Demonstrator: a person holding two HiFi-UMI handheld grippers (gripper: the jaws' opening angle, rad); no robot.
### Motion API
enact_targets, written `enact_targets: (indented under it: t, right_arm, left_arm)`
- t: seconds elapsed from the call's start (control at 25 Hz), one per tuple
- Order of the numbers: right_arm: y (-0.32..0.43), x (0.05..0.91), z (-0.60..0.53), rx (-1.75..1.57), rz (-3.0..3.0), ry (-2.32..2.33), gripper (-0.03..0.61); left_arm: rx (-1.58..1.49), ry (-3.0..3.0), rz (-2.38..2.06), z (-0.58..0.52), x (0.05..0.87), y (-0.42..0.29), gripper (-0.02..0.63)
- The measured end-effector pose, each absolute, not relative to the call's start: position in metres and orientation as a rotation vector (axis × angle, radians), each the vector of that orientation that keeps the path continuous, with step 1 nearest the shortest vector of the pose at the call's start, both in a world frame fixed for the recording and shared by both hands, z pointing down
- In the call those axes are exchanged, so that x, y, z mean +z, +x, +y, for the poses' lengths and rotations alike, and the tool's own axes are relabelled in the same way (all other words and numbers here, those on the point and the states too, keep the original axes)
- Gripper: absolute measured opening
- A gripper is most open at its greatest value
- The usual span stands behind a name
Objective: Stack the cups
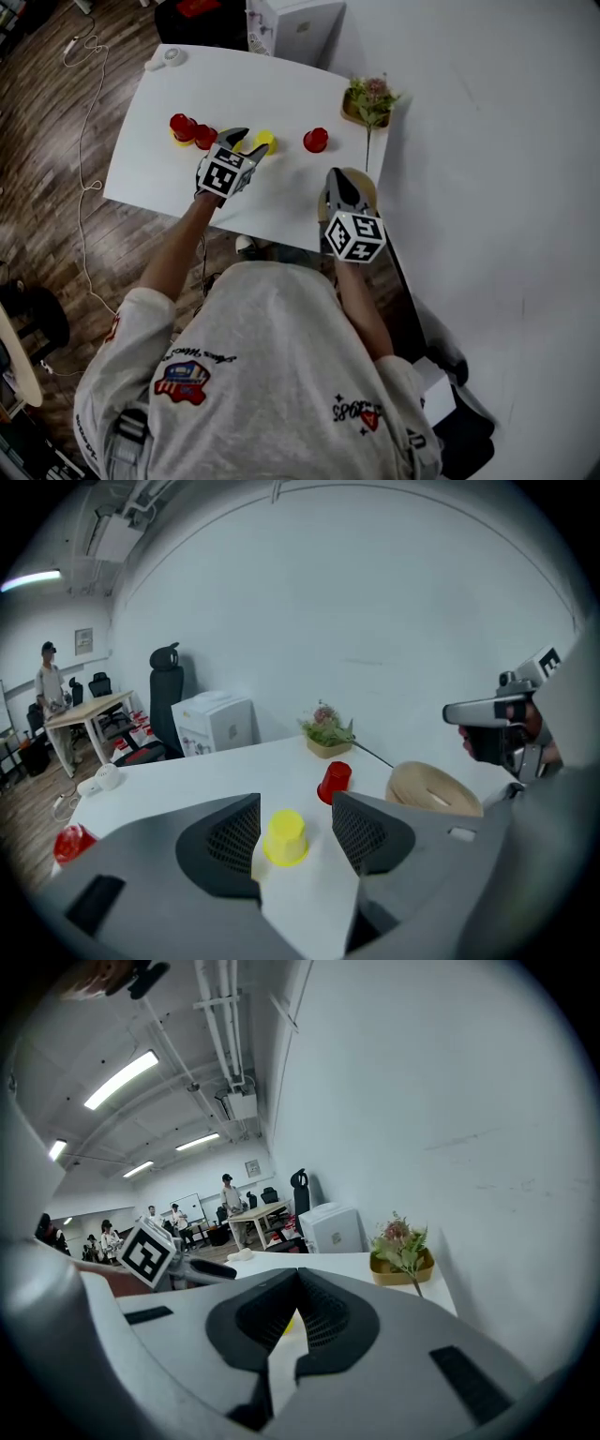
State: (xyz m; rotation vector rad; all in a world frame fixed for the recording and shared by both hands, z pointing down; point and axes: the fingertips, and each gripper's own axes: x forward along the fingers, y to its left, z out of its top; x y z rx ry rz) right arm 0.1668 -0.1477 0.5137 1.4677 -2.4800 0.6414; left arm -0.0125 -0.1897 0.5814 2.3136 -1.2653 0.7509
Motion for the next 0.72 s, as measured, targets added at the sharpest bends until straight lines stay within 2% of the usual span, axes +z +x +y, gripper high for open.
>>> enact_targets:
  t: [0.28,0.6,0.72]
  right_arm:
    - [0.216,0.511,-0.172,0.623,-2.495,1.428,0.0]
    - [0.245,0.525,-0.19,0.659,-2.536,1.317,0.0]
    - [0.247,0.528,-0.197,0.65,-2.557,1.263,0.0]
  left_arm:
    - [0.708,2.104,-1.51,-0.215,0.636,0.002,0.233]
    - [0.755,1.965,-1.585,-0.216,0.676,0.007,0.236]
    - [0.769,1.924,-1.622,-0.224,0.681,0.006,0.204]
